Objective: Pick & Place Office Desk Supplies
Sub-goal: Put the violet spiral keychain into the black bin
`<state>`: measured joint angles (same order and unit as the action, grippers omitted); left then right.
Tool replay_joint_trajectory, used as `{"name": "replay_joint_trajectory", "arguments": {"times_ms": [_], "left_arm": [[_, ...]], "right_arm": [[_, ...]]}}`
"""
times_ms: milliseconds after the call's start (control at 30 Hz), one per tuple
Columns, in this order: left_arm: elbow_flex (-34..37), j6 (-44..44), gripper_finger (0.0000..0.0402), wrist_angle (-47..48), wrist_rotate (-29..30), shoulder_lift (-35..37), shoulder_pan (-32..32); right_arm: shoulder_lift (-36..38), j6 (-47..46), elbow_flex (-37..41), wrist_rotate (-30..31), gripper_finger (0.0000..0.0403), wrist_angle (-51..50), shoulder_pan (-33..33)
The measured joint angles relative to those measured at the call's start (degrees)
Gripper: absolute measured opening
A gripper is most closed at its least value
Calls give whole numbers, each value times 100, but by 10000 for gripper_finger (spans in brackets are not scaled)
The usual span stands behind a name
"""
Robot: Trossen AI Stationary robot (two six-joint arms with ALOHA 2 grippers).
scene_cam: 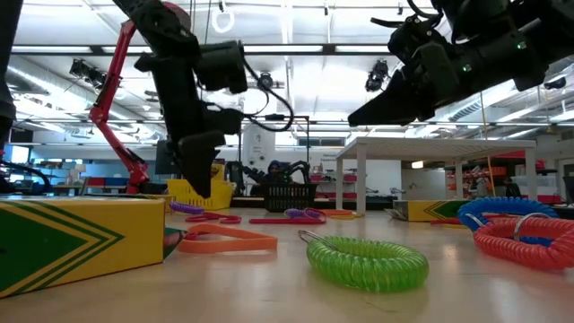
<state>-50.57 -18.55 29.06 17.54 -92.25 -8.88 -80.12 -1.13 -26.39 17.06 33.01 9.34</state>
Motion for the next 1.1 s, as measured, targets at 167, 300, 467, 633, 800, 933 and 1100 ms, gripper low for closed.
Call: {"name": "replay_joint_trajectory", "arguments": {"times_ms": [167, 300, 467, 633, 800, 933, 1100], "left_arm": [[0, 266, 177, -3, -455, -95, -139], [-2, 314, 175, 137, -413, -341, -85], [-23, 425, 168, 62, -167, -505, -71], [-15, 485, 121, 94, -299, -503, -77], [-13, 627, 52, 97, -510, -505, -78], [2, 831, 17, 236, -498, -409, -82], [16, 1072, 21, -168, -258, 173, -148]], "right_arm": [[0, 0, 0, -20, 11, 5, 0], [0, -2, 0, -20, 4, -5, 0], [0, -4, 0, -20, 10, 24, 0], [0, -2, 0, -22, 8, 27, 0], [0, -2, 0, -22, 5, 31, 0], [0, -2, 0, -22, 12, 31, 0], [0, 0, 0, -22, 4, 31, 0]]}}
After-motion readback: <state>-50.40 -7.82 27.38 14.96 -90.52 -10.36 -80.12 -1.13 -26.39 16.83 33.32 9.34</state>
